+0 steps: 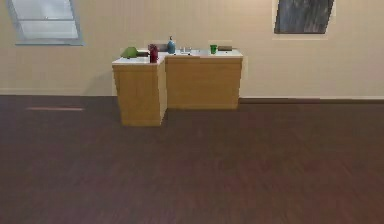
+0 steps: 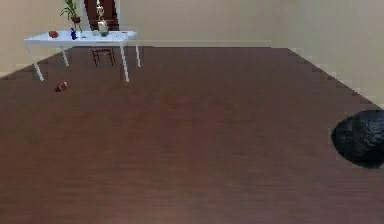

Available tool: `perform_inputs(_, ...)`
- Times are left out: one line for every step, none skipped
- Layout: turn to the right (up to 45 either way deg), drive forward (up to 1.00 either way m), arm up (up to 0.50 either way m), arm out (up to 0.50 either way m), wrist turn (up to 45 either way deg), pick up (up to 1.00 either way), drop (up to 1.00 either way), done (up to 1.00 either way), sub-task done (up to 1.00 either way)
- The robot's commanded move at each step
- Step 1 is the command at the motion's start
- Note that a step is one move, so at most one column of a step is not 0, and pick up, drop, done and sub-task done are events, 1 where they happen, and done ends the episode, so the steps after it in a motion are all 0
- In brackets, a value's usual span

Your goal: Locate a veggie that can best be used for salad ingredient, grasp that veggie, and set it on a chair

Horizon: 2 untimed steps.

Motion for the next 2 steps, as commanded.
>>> perform_inputs(0.0,1.00,0.00,0.00,0.0,0.00,0.00,0.00,0.00)
perform_inputs(0.0,1.00,0.00,0.00,0.0,0.00,0.00,0.00,0.00)
